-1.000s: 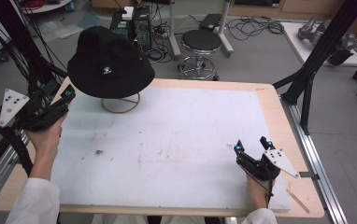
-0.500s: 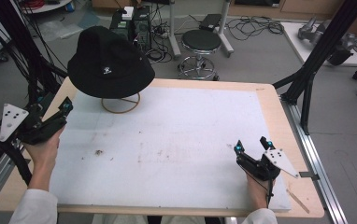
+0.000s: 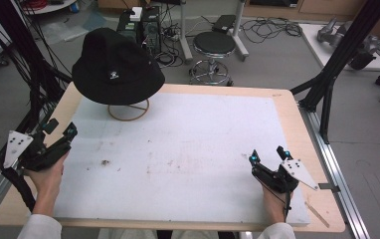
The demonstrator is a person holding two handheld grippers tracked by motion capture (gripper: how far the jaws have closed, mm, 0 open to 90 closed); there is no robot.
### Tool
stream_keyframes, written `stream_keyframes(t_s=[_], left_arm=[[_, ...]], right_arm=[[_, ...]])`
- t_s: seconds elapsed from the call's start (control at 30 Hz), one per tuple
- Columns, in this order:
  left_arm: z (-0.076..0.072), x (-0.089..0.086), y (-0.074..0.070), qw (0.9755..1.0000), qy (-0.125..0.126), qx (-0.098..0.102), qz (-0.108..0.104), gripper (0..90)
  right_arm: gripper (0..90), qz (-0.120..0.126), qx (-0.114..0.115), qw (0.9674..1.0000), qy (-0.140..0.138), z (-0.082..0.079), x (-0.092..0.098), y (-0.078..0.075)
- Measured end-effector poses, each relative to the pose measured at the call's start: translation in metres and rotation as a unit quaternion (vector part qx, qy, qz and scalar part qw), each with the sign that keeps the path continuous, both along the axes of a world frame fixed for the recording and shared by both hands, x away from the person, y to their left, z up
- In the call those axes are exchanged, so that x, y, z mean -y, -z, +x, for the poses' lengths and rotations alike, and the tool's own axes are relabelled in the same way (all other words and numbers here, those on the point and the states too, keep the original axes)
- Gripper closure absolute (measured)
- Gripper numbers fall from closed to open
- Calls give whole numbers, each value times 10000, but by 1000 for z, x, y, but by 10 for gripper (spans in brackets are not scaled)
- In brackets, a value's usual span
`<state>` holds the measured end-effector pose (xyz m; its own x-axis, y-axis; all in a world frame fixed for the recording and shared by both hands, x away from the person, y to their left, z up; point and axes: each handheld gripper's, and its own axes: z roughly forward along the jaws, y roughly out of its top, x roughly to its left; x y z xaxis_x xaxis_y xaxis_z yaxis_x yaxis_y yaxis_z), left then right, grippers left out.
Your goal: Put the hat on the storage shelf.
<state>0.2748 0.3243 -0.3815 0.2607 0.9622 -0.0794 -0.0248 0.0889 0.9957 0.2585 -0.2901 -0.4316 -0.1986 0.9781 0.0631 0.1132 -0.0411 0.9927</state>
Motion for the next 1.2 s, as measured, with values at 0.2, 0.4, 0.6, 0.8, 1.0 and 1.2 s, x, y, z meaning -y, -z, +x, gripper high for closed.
stream_keyframes(t_s=[0.2,0.4,0.6,0.8,1.0,1.2], left_arm=[[-5,0,19,9998,28,-188,-23,376],[-15,4,31,9997,63,-229,22,381],[-19,3,41,9994,104,-317,-70,377],[-23,4,48,9991,138,-402,-85,367],[-25,4,50,9989,145,-447,-54,363],[-24,6,50,9988,194,-423,162,353]], right_arm=[[122,11,-7,10000,-7,0,0,0],[122,13,-21,10000,-19,-1,-1,0],[122,3,-9,10000,-26,-1,-1,0],[122,-4,-23,10000,-19,-1,-1,0],[122,9,-51,10000,-41,-1,-2,1],[122,31,-72,10000,-48,0,-2,2]])
